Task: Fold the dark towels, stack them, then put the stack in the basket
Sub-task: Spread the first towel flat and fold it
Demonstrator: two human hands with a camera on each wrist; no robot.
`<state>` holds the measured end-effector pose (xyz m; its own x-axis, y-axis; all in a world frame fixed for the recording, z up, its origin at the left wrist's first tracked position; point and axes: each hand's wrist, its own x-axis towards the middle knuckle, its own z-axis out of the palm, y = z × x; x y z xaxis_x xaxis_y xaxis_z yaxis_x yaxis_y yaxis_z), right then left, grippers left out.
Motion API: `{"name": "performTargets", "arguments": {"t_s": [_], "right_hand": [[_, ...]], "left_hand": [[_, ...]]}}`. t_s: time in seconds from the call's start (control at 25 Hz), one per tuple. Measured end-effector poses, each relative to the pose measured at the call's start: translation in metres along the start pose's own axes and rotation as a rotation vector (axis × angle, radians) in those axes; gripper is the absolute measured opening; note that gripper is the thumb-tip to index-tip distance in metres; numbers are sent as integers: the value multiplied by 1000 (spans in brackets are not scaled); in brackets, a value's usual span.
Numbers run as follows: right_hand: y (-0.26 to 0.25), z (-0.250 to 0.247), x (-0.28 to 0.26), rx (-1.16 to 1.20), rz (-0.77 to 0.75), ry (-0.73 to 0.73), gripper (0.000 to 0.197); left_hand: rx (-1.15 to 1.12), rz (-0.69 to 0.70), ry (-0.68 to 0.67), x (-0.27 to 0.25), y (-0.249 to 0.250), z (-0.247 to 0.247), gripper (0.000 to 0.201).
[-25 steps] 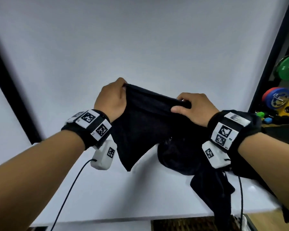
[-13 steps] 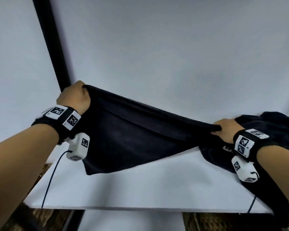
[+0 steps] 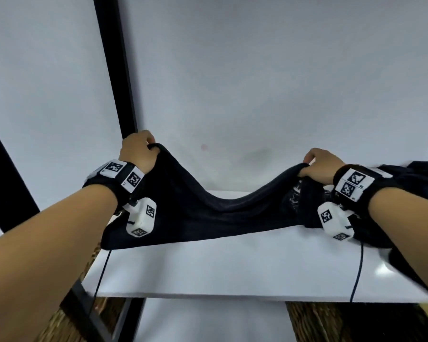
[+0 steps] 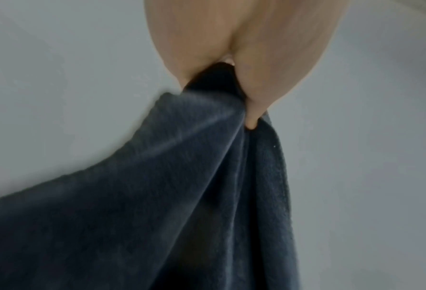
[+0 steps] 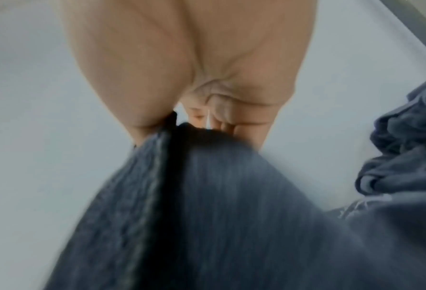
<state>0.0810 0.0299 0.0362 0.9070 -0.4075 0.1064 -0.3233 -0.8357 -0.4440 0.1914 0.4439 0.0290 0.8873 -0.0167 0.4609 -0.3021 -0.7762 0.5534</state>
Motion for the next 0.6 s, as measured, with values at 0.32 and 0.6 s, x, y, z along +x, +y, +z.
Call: {"name": "performTargets", "arguments": {"t_s": [0.32, 0.6], "right_hand": [[96, -11, 10, -357, 85, -143, 11], [110, -2, 23, -305, 135, -156, 44]], "left_hand": [[159, -366, 102, -11, -26, 7, 20], [-21, -297, 85, -19, -19, 14, 20]]}}
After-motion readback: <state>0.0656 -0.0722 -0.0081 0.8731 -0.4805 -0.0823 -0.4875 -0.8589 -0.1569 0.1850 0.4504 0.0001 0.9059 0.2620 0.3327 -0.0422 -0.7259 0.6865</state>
